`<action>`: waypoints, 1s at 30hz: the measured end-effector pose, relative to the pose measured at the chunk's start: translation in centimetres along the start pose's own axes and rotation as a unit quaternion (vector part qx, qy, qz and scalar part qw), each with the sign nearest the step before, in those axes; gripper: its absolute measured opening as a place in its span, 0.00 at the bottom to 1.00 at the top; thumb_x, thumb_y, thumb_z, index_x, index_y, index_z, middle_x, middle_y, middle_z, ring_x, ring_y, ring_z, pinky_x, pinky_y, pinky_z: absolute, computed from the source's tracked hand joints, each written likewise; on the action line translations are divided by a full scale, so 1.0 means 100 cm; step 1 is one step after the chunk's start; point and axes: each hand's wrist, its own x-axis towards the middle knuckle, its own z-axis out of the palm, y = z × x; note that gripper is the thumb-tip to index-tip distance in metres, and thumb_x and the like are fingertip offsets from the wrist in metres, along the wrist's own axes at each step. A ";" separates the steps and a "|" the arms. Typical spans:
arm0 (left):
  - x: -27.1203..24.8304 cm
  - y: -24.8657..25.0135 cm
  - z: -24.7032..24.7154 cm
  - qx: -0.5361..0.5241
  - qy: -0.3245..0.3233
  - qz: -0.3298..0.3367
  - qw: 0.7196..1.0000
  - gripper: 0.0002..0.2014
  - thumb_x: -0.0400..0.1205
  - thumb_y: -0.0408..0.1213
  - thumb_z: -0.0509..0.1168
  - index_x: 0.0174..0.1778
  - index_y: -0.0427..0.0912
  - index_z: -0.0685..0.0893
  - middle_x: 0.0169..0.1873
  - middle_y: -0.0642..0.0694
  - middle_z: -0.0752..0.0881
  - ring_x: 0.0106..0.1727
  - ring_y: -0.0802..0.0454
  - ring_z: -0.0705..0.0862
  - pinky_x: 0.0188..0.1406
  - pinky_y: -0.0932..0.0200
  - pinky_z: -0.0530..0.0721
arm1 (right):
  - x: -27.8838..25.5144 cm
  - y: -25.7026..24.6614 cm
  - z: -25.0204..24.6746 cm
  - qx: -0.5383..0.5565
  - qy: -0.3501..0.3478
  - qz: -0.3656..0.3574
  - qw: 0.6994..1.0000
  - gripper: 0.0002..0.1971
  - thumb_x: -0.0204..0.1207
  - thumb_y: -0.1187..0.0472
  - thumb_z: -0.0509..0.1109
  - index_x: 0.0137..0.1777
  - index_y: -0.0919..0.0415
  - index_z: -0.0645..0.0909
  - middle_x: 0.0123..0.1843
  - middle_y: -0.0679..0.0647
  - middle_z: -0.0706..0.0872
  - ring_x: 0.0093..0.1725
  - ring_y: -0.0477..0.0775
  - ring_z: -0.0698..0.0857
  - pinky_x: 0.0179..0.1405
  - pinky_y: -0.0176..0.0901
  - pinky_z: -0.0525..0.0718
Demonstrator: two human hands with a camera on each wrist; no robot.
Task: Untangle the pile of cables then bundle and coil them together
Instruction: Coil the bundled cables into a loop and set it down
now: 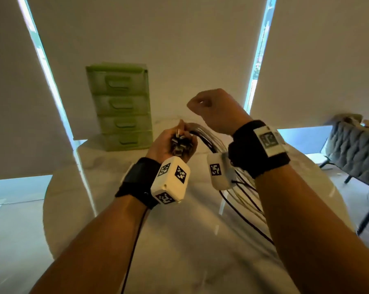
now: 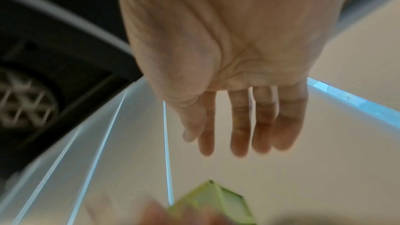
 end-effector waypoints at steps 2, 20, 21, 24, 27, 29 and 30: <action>0.011 0.003 -0.012 -0.014 0.040 0.008 0.999 0.16 0.78 0.32 0.64 0.22 0.34 0.80 0.19 0.47 0.79 0.19 0.54 0.81 0.25 0.61 0.87 | -0.007 -0.005 0.002 0.032 -0.080 -0.014 0.996 0.10 0.81 0.49 0.66 0.57 0.48 0.85 0.46 0.38 0.84 0.46 0.38 0.81 0.48 0.35 0.77; 0.011 0.018 -0.044 0.115 0.092 -0.040 0.988 0.18 0.85 0.45 0.61 0.35 0.37 0.85 0.35 0.42 0.84 0.40 0.49 0.84 0.45 0.57 0.83 | -0.005 0.001 0.055 0.048 -0.178 -0.018 0.983 0.05 0.66 0.57 0.82 0.37 0.46 0.89 0.28 0.35 0.83 0.31 0.35 0.79 0.33 0.28 0.70; 0.010 0.019 -0.044 0.129 0.099 -0.039 0.986 0.18 0.85 0.41 0.59 0.33 0.37 0.84 0.32 0.44 0.83 0.37 0.51 0.83 0.42 0.58 0.82 | -0.004 0.001 0.056 0.040 -0.181 -0.024 0.982 0.05 0.65 0.56 0.82 0.37 0.49 0.87 0.24 0.35 0.80 0.27 0.35 0.76 0.31 0.28 0.68; 0.014 0.021 -0.048 0.172 0.074 0.001 0.982 0.22 0.84 0.30 0.51 0.26 0.41 0.83 0.18 0.48 0.82 0.22 0.55 0.81 0.35 0.59 0.75 | -0.004 -0.003 0.055 0.029 -0.221 -0.035 0.974 0.13 0.61 0.56 0.85 0.38 0.51 0.82 0.25 0.38 0.80 0.27 0.37 0.75 0.34 0.37 0.74; 0.010 0.024 -0.047 0.185 0.048 0.006 0.982 0.31 0.82 0.31 0.51 0.12 0.39 0.84 0.16 0.47 0.83 0.18 0.55 0.83 0.30 0.60 0.81 | -0.005 -0.004 0.054 0.021 -0.262 -0.041 0.964 0.17 0.59 0.55 0.86 0.44 0.48 0.82 0.31 0.35 0.83 0.33 0.37 0.80 0.40 0.39 0.79; 0.011 0.026 -0.049 0.177 0.046 -0.007 0.983 0.20 0.73 0.30 0.56 0.18 0.37 0.86 0.23 0.43 0.85 0.26 0.52 0.86 0.30 0.62 0.84 | -0.005 -0.004 0.058 0.009 -0.235 -0.049 0.971 0.16 0.61 0.55 0.85 0.42 0.49 0.80 0.25 0.29 0.79 0.28 0.32 0.78 0.33 0.30 0.71; 0.011 0.026 -0.049 0.167 0.049 -0.018 0.985 0.15 0.68 0.30 0.58 0.21 0.35 0.87 0.26 0.42 0.85 0.31 0.51 0.86 0.35 0.60 0.84 | -0.004 -0.003 0.060 0.005 -0.219 -0.052 0.974 0.15 0.63 0.55 0.84 0.41 0.49 0.79 0.23 0.28 0.77 0.26 0.31 0.76 0.31 0.28 0.68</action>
